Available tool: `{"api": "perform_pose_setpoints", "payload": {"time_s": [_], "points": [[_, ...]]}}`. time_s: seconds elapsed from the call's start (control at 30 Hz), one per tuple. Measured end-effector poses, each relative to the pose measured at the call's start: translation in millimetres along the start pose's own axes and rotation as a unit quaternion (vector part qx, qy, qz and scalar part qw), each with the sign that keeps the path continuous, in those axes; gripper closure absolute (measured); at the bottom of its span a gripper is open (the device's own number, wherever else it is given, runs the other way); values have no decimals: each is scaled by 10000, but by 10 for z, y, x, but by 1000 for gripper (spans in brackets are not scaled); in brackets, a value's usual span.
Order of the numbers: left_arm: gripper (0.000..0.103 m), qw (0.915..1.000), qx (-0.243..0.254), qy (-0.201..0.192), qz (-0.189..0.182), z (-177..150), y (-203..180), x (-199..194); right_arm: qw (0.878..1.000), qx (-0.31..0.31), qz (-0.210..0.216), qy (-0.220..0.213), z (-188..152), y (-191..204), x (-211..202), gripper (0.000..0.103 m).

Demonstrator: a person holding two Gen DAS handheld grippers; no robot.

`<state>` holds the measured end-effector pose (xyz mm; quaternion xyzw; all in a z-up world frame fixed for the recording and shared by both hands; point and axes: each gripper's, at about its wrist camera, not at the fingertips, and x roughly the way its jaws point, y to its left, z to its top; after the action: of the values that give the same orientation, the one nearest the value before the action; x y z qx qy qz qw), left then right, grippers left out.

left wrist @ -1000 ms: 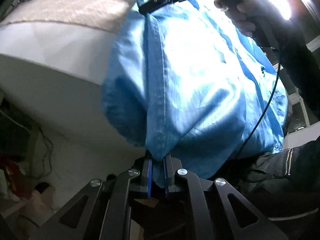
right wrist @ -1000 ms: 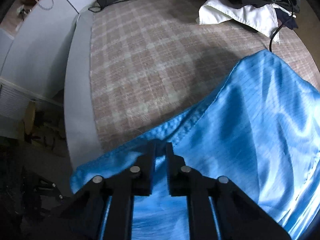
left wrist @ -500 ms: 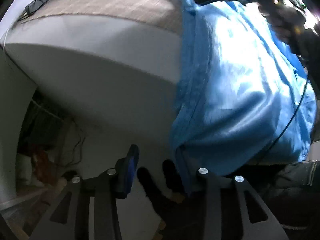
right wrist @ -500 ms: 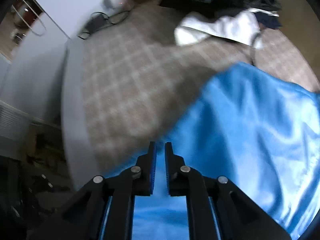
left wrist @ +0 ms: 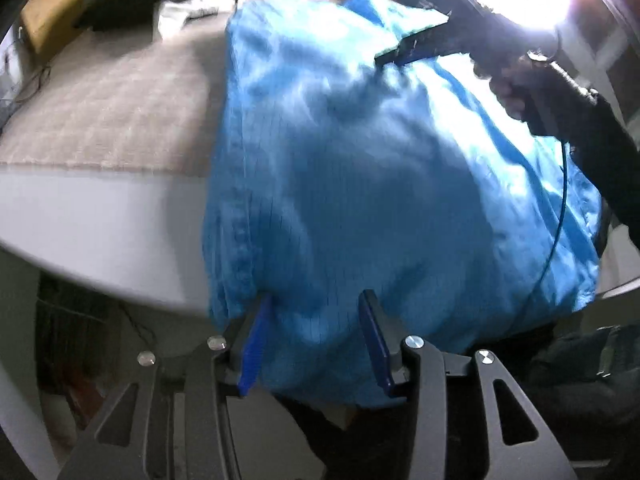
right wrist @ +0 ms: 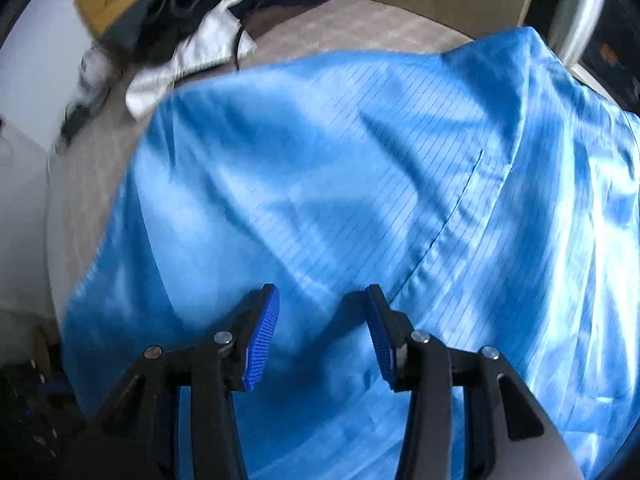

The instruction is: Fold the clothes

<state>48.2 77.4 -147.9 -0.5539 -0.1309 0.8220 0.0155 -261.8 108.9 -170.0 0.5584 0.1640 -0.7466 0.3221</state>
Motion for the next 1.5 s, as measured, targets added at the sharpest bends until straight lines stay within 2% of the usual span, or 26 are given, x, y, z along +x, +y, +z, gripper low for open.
{"api": "perform_pose_setpoints", "payload": {"time_s": [0.07, 0.13, 0.17, 0.23, 0.3, 0.37, 0.43, 0.47, 0.53, 0.57, 0.6, 0.63, 0.67, 0.83, 0.9, 1.0, 1.07, 1.13, 1.17, 1.2, 1.23, 1.27, 1.33, 1.4, 1.5], "points": [[60, 9999, -22, -5, 112, 18, 28, -12, 9992, 189, 348, 23, -60, 7, -216, 59], [58, 9995, -238, -154, 141, -44, 107, -144, 9969, 256, 719, -184, -141, 37, -607, 59], [58, 9991, -332, -201, 155, -106, 156, -201, 9964, 211, 765, -300, -186, 72, -810, 59], [51, 9983, -490, -262, 166, -221, 213, -243, 9958, 109, 688, -586, -316, 146, -1262, 49], [48, 9976, -657, -195, 16, -347, 334, -190, 9935, 20, 753, -849, -446, 237, -1575, 38], [48, 9974, -713, -60, -66, -471, 522, -297, 9913, -105, 934, -918, -569, 382, -1741, 38], [48, 9975, -662, 15, -232, -473, 552, -168, 9909, -171, 974, -913, -748, 474, -1796, 38], [48, 9975, -608, 38, -345, -456, 568, -118, 9910, -223, 952, -912, -854, 582, -1778, 38], [47, 9970, -453, 75, -620, -401, 603, -38, 9933, -186, 956, -627, -1031, 781, -1531, 39], [47, 9964, -375, 94, -758, -373, 621, 2, 9941, -160, 962, -471, -1117, 879, -1398, 49], [47, 9958, -275, 122, -861, -336, 633, 64, 9947, -134, 966, -315, -1204, 976, -1266, 69], [46, 9956, -178, 155, -909, -307, 639, 89, 9951, -108, 971, -159, -1291, 1073, -1133, 77], [45, 9954, -115, 202, -934, -290, 651, 102, 9952, -83, 975, -3, -1377, 1171, -1000, 80], [45, 9882, -195, 411, -1466, -257, 770, 238, 9960, 274, 651, 542, -1767, 1383, -473, 80], [45, 9857, -156, 472, -1611, -246, 745, 294, 9980, 263, 495, 298, -1837, 1444, -477, 79], [45, 9802, -126, 586, -1888, -216, 657, 370, 9978, 339, 459, 329, -1833, 1468, -499, 79], [49, 9781, -87, 512, -2015, -193, 593, 358, 9966, 570, 545, 220, -1794, 1381, -647, 79], [70, 9770, -75, 387, -2098, -189, 576, 281, 9963, 737, 449, 30, -1664, 1264, -841, 78], [74, 9771, -59, 344, -2098, -185, 562, 262, 9960, 798, 395, -78, -1555, 1197, -945, 70], [81, 9773, -27, 322, -2096, -185, 557, 242, 9956, 859, 340, -186, -1447, 1129, -1050, 56], [91, 9766, 4, 302, -2128, -192, 561, 220, 9949, 919, 286, -293, -1338, 1062, -1155, 50], [92, 9755, 29, 273, -2184, -197, 564, 198, 9947, 912, 163, -439, -1163, 1014, -1235, 46], [93, 9750, 96, 205, -2210, -195, 554, 152, 9947, 751, -41, -704, -761, 997, -1291, 44], [94, 9749, 170, 143, -2216, -180, 534, 99, 9940, 584, -181, -902, -297, 1011, -1260, 36], [95, 9747, 299, 82, -2212, -142, 486, 31, 9939, 756, -419, -690, 433, 1045, -889, 36]]}}
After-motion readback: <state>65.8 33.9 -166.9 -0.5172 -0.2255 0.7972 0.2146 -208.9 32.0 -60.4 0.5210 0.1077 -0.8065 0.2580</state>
